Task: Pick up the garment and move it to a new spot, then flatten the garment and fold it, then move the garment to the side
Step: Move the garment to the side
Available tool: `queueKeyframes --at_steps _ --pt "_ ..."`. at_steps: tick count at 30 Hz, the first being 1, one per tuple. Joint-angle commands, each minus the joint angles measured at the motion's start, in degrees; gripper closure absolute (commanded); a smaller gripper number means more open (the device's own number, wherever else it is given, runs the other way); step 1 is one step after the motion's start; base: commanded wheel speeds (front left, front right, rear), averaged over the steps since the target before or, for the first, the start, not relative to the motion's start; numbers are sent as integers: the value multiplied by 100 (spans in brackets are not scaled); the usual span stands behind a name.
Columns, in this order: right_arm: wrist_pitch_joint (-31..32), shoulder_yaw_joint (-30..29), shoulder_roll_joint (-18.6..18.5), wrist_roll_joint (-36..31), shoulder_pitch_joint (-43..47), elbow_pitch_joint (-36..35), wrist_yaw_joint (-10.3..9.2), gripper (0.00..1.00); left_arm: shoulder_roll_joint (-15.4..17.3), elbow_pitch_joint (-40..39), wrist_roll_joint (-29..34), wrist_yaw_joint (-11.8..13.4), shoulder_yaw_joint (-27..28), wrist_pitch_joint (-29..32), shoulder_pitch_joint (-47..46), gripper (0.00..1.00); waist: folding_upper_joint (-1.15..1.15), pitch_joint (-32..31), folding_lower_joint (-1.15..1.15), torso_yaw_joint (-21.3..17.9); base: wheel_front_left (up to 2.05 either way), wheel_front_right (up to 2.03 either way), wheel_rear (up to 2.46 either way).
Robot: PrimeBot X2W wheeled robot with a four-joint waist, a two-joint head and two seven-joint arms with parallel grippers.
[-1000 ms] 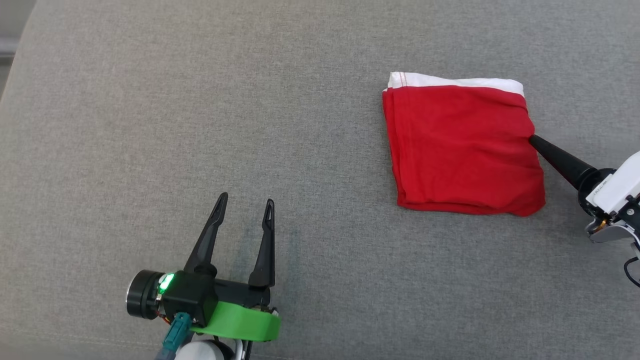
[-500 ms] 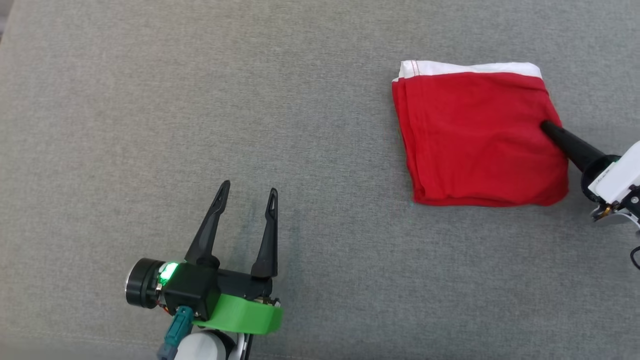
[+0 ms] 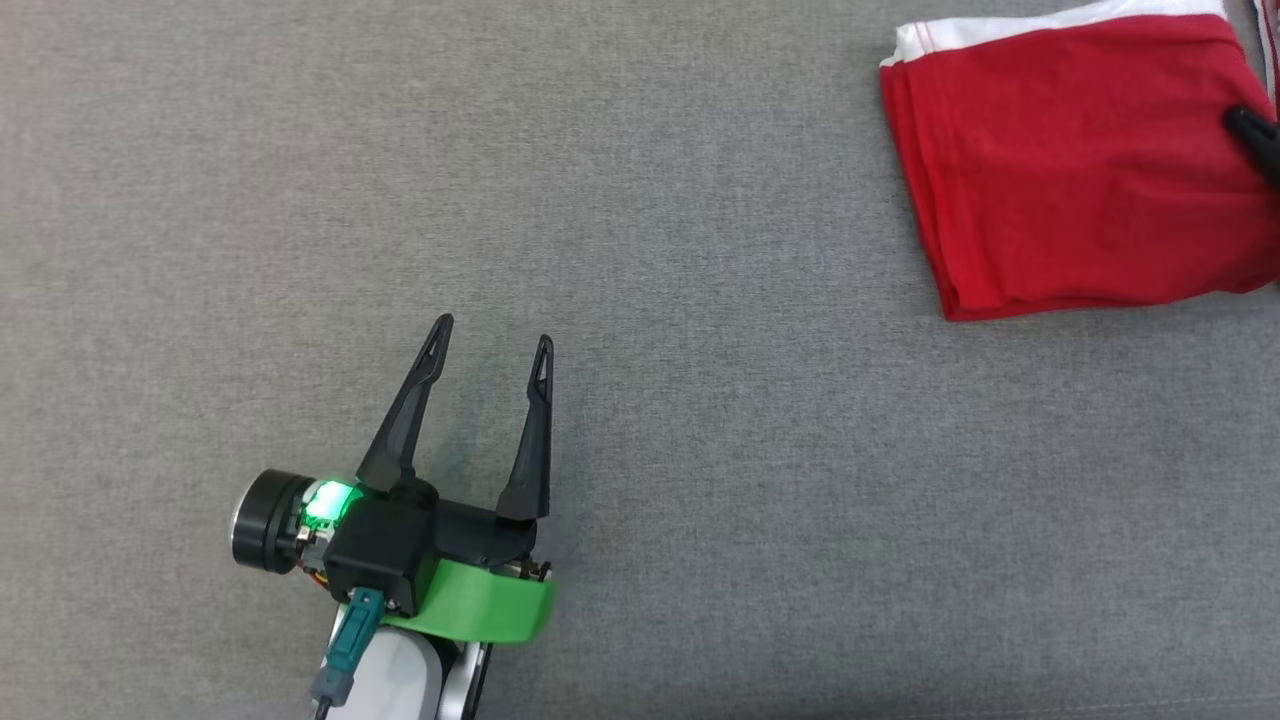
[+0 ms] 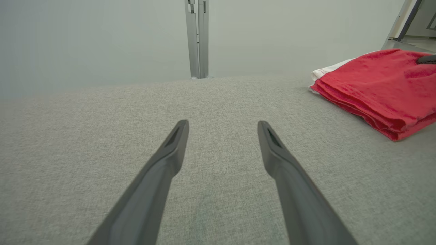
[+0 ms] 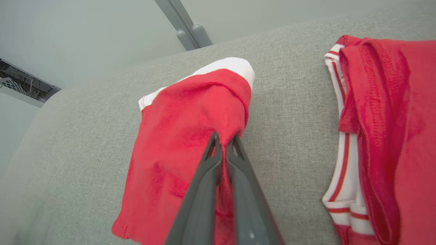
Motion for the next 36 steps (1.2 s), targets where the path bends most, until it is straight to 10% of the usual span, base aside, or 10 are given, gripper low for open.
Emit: queueKeyframes --at_steps 1,34,36 --pt "-46 9 -101 -82 -119 -19 0 100 22 -29 76 -51 53 1 -118 0 0 281 -1 -304 0 0 0" --pt "-778 353 -1775 -521 -1116 762 -5 100 703 -550 461 -177 263 5 -228 0 0 1125 -1 -940 0 0 0" --pt "-880 390 -1784 -661 -1140 972 -5 0 688 -540 449 -175 239 5 -259 0 0 1136 -1 -915 0 0 0"
